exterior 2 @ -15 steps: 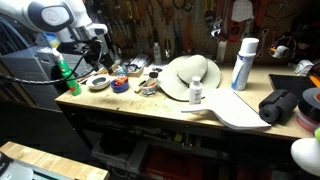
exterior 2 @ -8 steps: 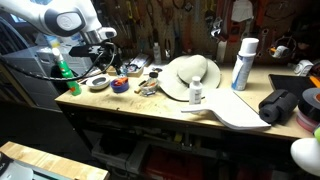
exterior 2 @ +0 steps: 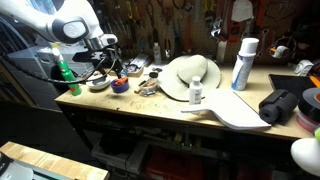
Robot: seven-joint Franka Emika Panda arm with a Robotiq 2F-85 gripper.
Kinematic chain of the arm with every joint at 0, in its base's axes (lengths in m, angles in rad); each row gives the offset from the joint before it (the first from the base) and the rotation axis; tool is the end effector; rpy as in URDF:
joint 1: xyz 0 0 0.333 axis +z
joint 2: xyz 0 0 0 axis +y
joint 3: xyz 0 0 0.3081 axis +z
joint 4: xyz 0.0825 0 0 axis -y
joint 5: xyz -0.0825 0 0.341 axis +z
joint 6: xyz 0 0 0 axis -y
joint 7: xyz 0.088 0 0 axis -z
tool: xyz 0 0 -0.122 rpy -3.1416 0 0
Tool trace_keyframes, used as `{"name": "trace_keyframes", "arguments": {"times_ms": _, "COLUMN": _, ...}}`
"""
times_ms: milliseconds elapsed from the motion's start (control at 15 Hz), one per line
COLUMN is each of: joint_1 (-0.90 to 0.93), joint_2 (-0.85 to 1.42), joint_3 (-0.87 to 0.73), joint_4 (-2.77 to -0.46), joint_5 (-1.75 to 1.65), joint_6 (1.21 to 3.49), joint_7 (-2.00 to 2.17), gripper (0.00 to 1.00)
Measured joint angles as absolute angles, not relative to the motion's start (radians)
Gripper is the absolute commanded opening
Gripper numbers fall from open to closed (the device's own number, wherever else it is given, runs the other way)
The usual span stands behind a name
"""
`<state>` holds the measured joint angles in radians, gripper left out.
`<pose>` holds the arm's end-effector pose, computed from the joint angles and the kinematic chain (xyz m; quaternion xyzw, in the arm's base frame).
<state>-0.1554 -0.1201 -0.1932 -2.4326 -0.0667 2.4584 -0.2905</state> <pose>0.4293 -0.1569 0.3703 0.9973 -0.0048 0.0648 0.0334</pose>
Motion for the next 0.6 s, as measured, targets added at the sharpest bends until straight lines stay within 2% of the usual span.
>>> {"name": "trace_keyframes", "arguments": {"times_ms": 67, "joint_1": -0.155, "joint_2": -0.106, "joint_3": -0.186, "joint_4": -2.432, "joint_5": -0.067, "joint_6": 2.460, "joint_7": -0.274, "gripper": 0.86}}
{"name": "trace_keyframes", "arguments": {"times_ms": 200, "joint_1": -0.153, "joint_2": -0.081, "joint_3": -0.170, "joint_4": -2.431, "joint_5": -0.076, "joint_6": 2.475, "joint_7": -0.225, "gripper": 0.88}}
{"name": "trace_keyframes", "arguments": {"times_ms": 400, "joint_1": -0.151, "joint_2": -0.041, "joint_3": -0.153, "joint_4": -2.425, "joint_5": -0.092, "joint_6": 2.513, "joint_7": -0.154, "gripper": 0.80}}
{"name": "trace_keyframes", "arguments": {"times_ms": 600, "joint_1": -0.152, "joint_2": 0.008, "joint_3": -0.153, "joint_4": -2.399, "joint_5": -0.143, "joint_6": 2.561, "joint_7": -0.081, "gripper": 0.81}}
